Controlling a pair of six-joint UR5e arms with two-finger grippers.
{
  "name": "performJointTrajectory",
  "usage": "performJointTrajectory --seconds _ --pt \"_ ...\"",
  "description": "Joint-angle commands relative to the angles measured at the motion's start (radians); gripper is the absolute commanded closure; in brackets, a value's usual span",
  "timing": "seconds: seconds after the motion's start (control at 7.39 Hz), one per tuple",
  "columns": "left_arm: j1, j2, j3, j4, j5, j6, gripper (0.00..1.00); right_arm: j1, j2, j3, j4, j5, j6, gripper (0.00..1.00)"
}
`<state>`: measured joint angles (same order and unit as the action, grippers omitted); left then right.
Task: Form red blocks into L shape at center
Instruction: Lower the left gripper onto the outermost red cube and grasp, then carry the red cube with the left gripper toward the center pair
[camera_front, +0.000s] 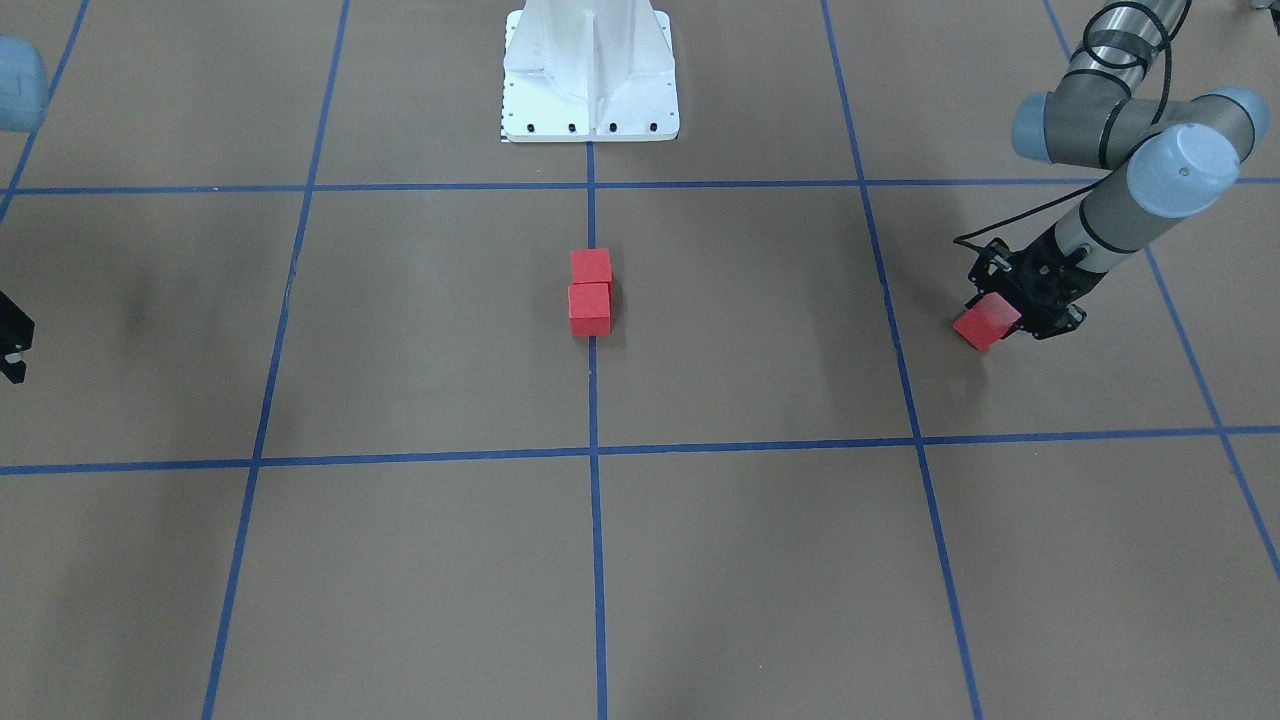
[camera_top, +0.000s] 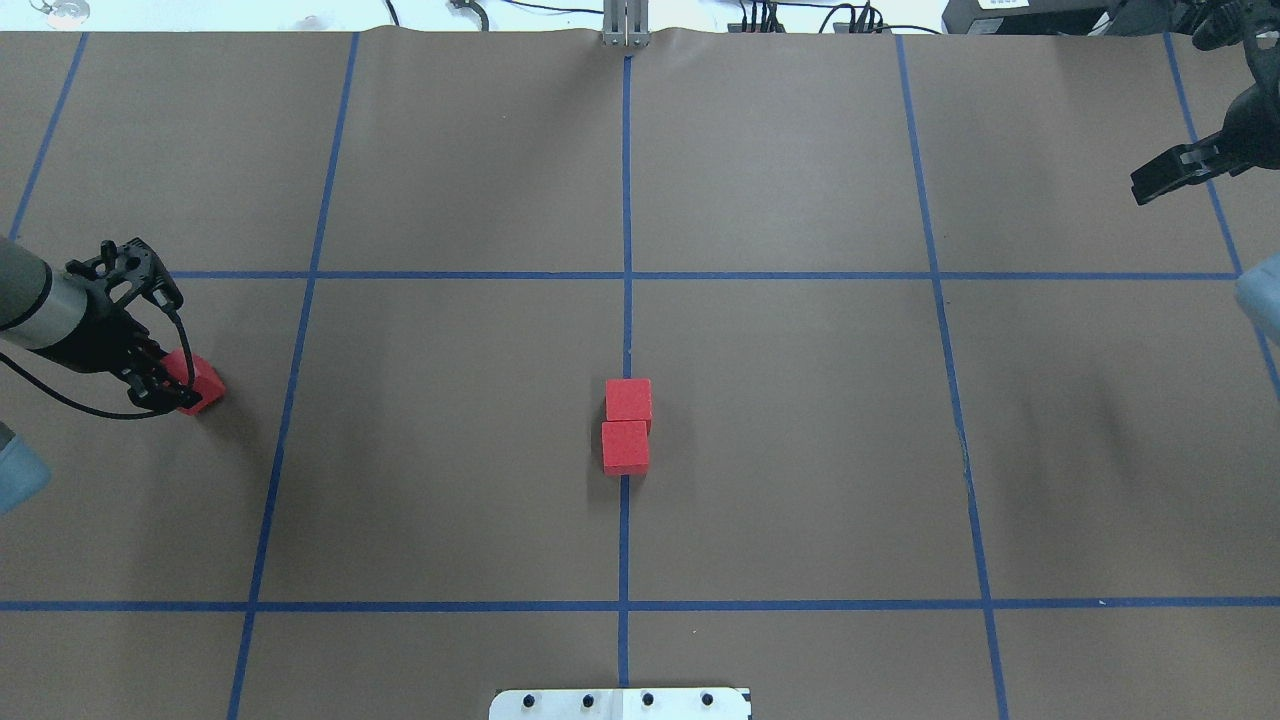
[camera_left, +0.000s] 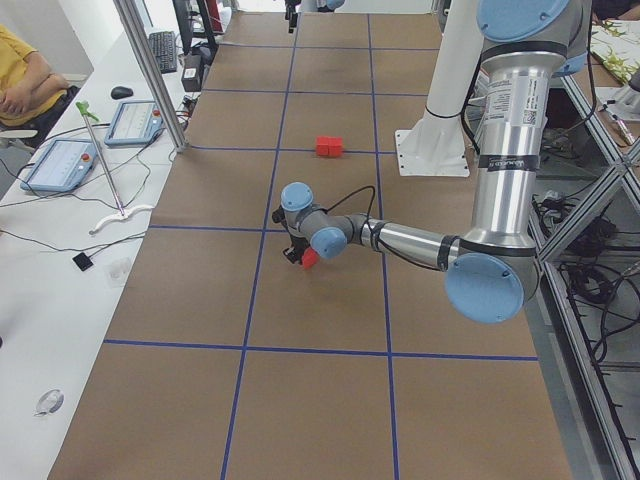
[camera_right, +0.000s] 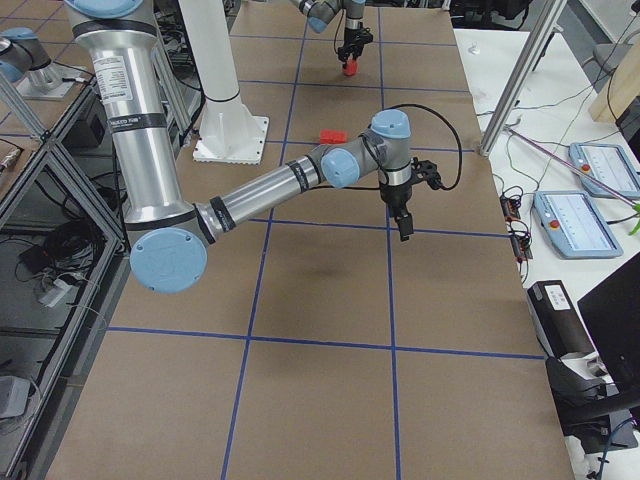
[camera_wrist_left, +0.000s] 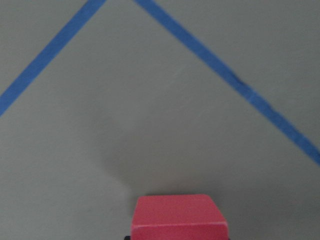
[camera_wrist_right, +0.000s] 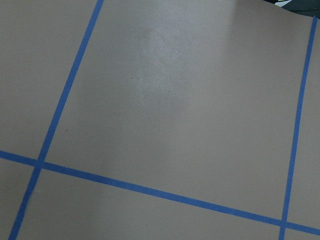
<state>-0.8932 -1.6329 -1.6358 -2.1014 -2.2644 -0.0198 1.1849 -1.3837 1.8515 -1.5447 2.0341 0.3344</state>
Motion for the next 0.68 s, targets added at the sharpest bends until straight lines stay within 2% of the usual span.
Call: performJointTrajectory --seconds 0.0,0.27,0.54 --pt "0.0 -0.066 -0.012 0.0 -0.023 0.001 1.0 -0.001 0.0 0.0 0.0 -0.002 0.0 0.0" --pt "0.0 -0.161 -0.012 0.009 -0.024 0.0 1.0 -0.001 0.0 0.0 0.0 -0.002 0.0 0.0" --pt "0.007 -0.256 -0.015 0.081 0.0 0.0 1.0 -0.001 0.0 -0.002 -0.002 -0.002 0.002 0.0"
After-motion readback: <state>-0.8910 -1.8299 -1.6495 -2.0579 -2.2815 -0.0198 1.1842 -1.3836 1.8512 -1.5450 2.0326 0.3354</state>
